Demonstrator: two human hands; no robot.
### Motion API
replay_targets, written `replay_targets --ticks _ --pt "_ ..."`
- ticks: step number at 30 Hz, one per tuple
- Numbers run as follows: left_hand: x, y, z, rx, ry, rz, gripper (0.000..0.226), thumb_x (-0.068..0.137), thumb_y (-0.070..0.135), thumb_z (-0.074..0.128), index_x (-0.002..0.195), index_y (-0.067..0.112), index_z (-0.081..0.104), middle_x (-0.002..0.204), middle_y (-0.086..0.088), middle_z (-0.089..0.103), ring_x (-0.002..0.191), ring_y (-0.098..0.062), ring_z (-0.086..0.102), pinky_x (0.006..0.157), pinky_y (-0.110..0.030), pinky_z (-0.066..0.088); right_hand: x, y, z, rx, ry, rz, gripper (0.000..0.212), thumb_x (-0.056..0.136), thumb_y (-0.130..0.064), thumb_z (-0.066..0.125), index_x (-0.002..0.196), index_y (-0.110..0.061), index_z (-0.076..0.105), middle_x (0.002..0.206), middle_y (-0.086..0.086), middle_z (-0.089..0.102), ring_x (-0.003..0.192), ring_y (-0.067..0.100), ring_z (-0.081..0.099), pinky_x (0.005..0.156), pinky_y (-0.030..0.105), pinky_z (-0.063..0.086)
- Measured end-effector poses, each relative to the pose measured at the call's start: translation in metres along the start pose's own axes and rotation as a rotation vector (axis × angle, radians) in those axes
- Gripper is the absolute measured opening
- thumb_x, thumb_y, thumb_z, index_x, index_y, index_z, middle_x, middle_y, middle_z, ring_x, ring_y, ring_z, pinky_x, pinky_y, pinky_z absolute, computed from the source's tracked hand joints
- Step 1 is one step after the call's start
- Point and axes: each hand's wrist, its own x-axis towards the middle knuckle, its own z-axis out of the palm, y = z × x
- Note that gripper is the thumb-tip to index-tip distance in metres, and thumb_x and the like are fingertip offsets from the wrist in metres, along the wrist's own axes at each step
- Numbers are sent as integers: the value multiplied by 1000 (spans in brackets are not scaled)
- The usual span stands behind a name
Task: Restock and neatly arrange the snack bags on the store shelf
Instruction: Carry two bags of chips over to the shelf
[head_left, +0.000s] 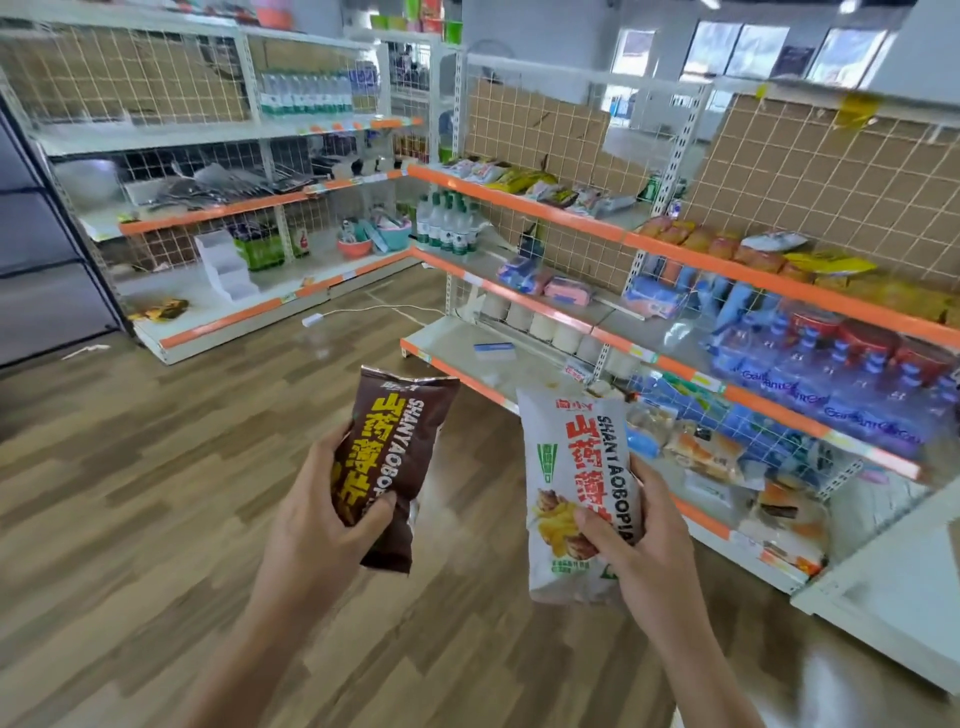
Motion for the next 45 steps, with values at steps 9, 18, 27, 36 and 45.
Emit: replay_targets --ticks 9,18,27,36,45 --pt "131 -30 22 37 37 -25 70 67 34 66 130 42 36 103 29 52 92 1 54 71 -14 38 137 12 52 18 13 -41 59 76 -14 72 129 -16 45 107 -2 63 89 1 63 64 14 52" --pt "296 -69 13 11 -21 -10 67 67 35 63 127 45 36 109 24 56 96 -1 56 73 -21 41 277 -2 141 13 98 -71 53 76 -13 71 122 -21 45 104 -9 59 90 -1 62 59 12 51" --pt "428 -113 16 65 -10 -31 71 75 11 70 133 34 37 111 10 58 92 -10 54 70 -11 37 399 -1 209 -20 115 -79 53 76 -16 72 122 -24 47 108 -11 61 94 -2 61 68 13 52" --pt "589 -145 50 72 20 -28 71 76 13 70 135 34 36 112 11 56 95 -12 55 70 -18 40 559 10 266 19 81 -101 46 77 -11 71 117 -21 50 103 -8 63 87 -4 62 62 12 51" --pt "729 -169 82 62 33 -51 72 77 14 70 133 42 34 112 15 56 94 -2 56 69 -19 41 714 16 308 26 60 -87 53 78 -13 71 122 -26 45 106 -10 60 89 -6 60 63 11 51"
